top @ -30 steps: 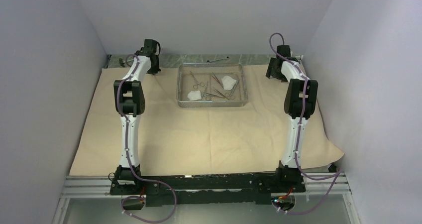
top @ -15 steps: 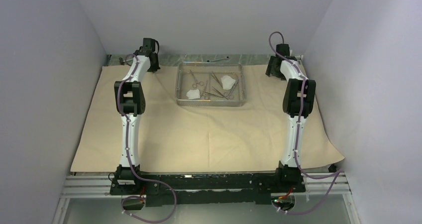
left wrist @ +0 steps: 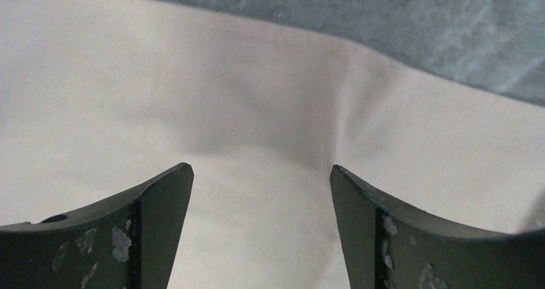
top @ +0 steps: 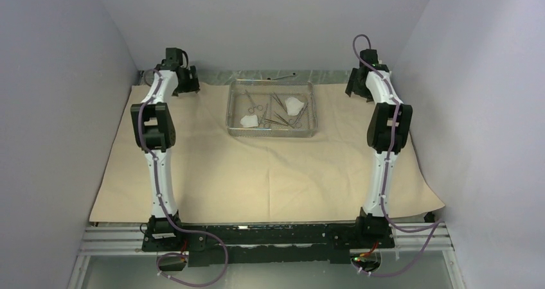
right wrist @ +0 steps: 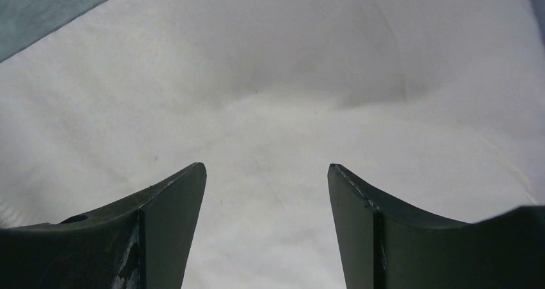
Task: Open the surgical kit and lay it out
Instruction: Smooth out the surgical kit at the center of the board.
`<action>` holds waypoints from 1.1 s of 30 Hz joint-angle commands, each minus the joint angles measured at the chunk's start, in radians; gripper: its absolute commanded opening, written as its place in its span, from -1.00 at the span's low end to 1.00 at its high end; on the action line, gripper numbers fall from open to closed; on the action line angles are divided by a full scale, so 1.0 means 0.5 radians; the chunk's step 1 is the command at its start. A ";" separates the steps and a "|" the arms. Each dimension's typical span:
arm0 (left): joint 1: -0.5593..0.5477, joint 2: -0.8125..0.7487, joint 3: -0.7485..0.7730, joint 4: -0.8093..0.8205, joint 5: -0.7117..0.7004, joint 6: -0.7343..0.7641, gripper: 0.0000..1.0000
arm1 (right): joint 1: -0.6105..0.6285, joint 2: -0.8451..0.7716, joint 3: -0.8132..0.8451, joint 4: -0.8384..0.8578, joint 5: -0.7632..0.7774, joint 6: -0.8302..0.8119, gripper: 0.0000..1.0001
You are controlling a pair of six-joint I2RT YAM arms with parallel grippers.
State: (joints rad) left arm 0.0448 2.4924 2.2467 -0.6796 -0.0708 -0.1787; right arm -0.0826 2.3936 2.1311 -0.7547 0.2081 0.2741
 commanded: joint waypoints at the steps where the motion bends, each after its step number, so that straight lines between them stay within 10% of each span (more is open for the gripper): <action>1: 0.029 -0.529 -0.177 -0.049 0.003 -0.127 0.70 | -0.010 -0.431 -0.141 -0.150 0.101 0.094 0.49; 15: 0.371 -1.289 -1.603 -0.061 -0.320 -0.483 0.62 | -0.059 -1.175 -1.451 0.021 0.094 0.296 0.48; 33: 0.734 -1.050 -1.947 -0.319 -0.803 -0.801 0.44 | -0.147 -1.220 -2.024 0.074 0.264 0.554 0.43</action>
State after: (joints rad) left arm 0.3504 1.9053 1.2964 -0.7483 -0.3454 -0.5163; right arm -0.1478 1.7687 1.1168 -0.6952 0.2474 0.4767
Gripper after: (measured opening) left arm 0.733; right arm 0.718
